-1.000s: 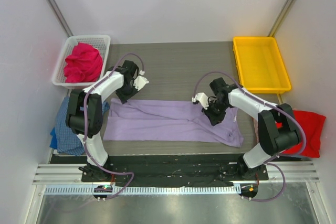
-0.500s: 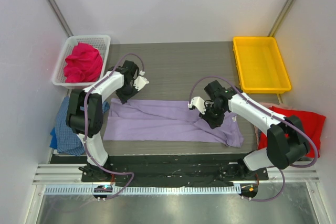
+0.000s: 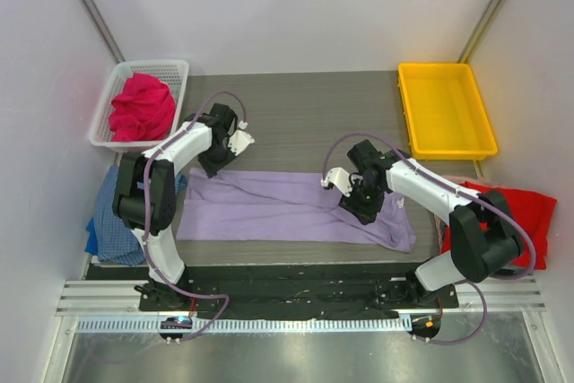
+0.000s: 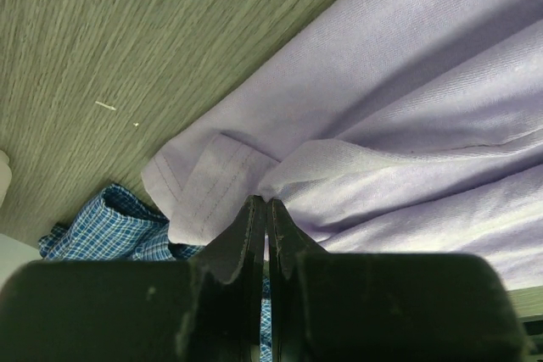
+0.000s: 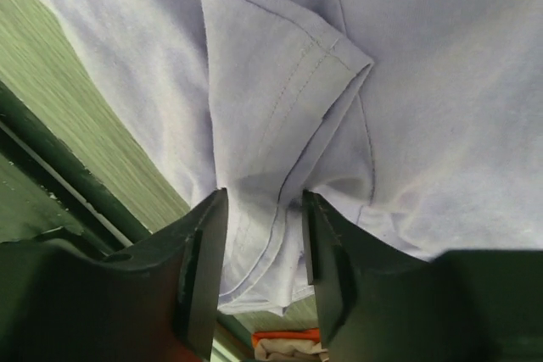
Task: Fold and stack the t-shirts
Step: Fold the other side of the tshirt into a rectangle
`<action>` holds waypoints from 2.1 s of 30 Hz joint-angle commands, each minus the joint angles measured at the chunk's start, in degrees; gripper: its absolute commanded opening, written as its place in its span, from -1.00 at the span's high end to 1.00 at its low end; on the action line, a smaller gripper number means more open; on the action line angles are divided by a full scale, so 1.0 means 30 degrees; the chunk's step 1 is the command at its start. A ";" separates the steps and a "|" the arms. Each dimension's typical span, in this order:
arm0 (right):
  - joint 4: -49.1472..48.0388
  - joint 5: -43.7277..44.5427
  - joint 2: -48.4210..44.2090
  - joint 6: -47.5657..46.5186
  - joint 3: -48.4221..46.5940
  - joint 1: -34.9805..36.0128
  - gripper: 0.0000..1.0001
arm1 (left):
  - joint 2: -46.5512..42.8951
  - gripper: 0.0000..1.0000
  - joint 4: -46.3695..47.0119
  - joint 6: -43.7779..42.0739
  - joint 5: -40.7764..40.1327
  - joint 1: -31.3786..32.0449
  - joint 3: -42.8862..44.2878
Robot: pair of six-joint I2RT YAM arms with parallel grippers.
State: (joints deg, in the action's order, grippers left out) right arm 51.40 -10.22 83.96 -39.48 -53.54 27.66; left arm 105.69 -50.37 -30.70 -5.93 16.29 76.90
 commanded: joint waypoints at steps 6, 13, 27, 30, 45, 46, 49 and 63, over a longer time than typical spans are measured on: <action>-0.1311 0.1559 -0.1648 0.0709 -0.0640 -0.0225 -0.34 | -0.0483 0.88 0.0236 -0.0460 -0.0366 0.0018 0.0323; -0.2131 0.2849 -0.2002 0.0477 -0.0962 -0.1834 -0.39 | -0.0308 0.89 0.0588 -0.0490 -0.0307 0.0018 0.0001; -0.4269 0.2322 0.0720 -0.0549 -0.1637 -0.6084 -0.36 | -0.0308 0.90 0.1145 -0.0636 -0.0570 0.0047 -0.0644; -0.4972 0.2264 0.1161 -0.0549 -0.1520 -0.6289 -0.35 | -0.0337 0.90 0.1204 -0.0666 -0.0688 0.0018 -0.0732; -0.7960 0.2849 0.4296 -0.0871 -0.1665 -0.6642 -0.33 | -0.0454 0.90 0.1233 -0.0607 -0.0688 0.0047 -0.0937; -0.8107 0.2965 0.4413 -0.0901 -0.1695 -0.6671 -0.33 | -0.0512 0.90 0.1262 -0.0607 -0.0688 0.0018 -0.0966; -0.8490 0.3318 0.4736 -0.1018 -0.1928 -0.6729 -0.32 | -0.0513 0.90 0.1262 -0.0636 -0.0688 0.0018 -0.1025; -0.7731 0.4287 0.4328 -0.1488 -0.2984 -0.7198 -0.33 | -0.0747 0.91 0.1409 -0.0666 -0.0836 0.0047 -0.1055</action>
State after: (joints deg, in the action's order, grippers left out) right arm 27.86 0.84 99.04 -42.89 -61.30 7.07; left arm 105.69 -46.92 -31.99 -7.51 16.38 73.78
